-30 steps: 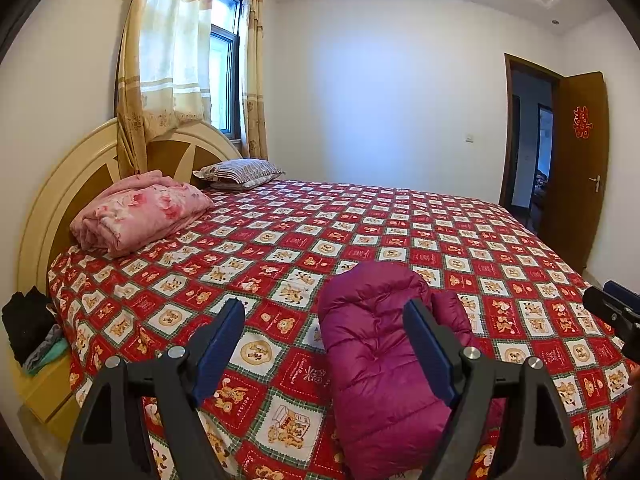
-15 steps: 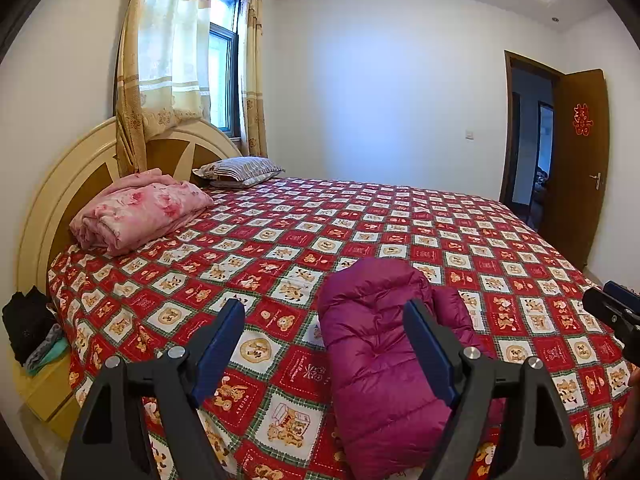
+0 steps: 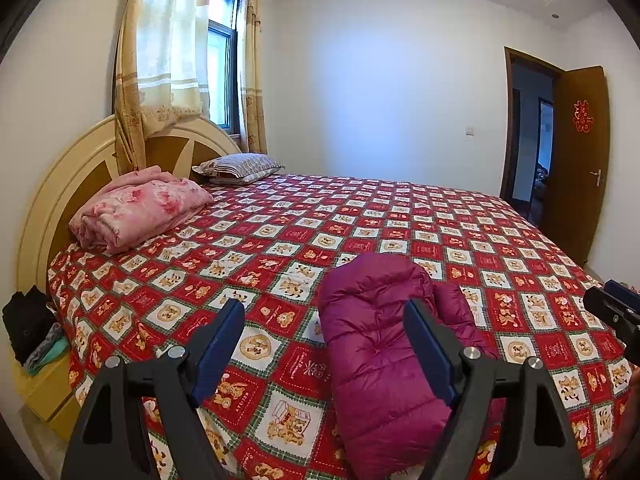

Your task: Fold large clothes

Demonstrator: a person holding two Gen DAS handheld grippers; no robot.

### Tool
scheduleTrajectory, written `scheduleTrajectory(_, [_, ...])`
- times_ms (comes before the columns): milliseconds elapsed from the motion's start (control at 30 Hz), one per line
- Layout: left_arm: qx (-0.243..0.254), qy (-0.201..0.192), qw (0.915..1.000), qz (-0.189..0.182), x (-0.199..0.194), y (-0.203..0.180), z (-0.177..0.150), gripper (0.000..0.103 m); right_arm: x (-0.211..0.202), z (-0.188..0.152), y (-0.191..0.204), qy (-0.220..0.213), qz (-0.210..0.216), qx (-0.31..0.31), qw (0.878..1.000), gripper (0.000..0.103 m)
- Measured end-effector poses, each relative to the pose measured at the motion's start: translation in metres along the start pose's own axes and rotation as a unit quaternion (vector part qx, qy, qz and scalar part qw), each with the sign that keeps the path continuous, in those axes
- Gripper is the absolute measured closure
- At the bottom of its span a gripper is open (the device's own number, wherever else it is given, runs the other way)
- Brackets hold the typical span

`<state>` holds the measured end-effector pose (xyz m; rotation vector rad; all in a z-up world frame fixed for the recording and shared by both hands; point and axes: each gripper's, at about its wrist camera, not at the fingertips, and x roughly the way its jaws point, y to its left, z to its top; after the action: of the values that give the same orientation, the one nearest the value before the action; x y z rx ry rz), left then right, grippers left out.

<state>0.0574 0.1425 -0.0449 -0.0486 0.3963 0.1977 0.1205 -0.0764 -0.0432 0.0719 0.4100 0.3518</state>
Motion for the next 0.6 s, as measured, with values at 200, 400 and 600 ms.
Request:
scheduleTrajectory(200, [-0.001, 0.005, 1.0, 0.002, 0.0025, 0.0017, -0.0016, 0.021, 0.0005, 0.0004, -0.0004, 0.001, 0.0, 0.0, 1.0, 0.02])
scheduleTrajectory(400, [0.002, 0.014, 0.9999, 0.005, 0.0054, 0.0014, -0.0033, 0.021, 0.0004, 0.0001, -0.0001, 0.001, 0.0, 0.0, 1.0, 0.02])
scheduleTrajectory(600, [0.015, 0.008, 0.9998, 0.01, 0.0044, -0.0031, -0.001, 0.021, 0.0012, -0.0003, 0.0005, 0.001, 0.001, 0.0, 1.0, 0.02])
